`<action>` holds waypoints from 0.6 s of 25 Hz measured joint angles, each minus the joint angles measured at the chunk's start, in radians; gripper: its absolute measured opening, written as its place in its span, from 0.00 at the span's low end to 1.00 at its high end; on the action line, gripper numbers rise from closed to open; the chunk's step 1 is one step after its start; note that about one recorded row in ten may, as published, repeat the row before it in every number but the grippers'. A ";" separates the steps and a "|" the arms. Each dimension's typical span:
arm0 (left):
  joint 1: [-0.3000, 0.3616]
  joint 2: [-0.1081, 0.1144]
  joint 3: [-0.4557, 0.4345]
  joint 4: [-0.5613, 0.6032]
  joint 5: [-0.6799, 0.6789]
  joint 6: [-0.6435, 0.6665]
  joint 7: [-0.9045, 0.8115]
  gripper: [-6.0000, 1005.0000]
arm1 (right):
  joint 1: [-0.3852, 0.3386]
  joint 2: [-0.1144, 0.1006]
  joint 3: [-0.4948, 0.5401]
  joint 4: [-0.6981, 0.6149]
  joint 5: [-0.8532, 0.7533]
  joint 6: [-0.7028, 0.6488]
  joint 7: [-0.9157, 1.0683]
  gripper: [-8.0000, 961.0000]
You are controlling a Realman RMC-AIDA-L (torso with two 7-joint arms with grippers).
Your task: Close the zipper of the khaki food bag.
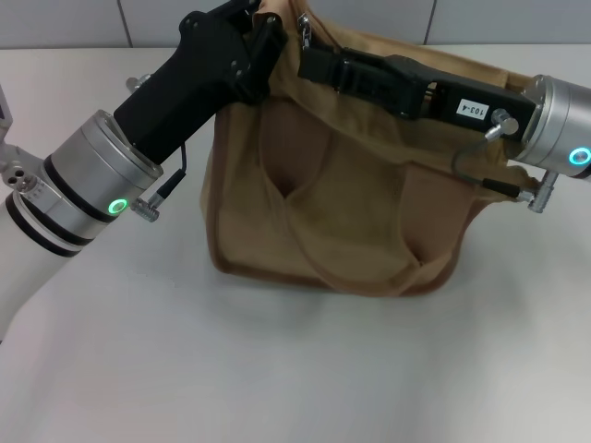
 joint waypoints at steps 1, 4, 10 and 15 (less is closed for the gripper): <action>0.000 0.000 0.000 0.000 0.000 0.000 0.000 0.04 | 0.001 0.000 -0.002 0.000 0.000 -0.003 0.000 0.45; -0.001 0.000 0.000 0.000 0.000 -0.001 0.000 0.04 | 0.005 0.001 -0.005 0.000 0.000 -0.007 0.000 0.45; 0.000 0.000 0.000 -0.001 -0.001 -0.001 0.005 0.04 | 0.006 0.002 0.003 0.009 0.000 -0.012 -0.001 0.45; 0.001 0.000 0.000 -0.011 -0.003 0.001 0.022 0.03 | 0.011 0.002 -0.003 0.013 0.000 0.005 0.002 0.44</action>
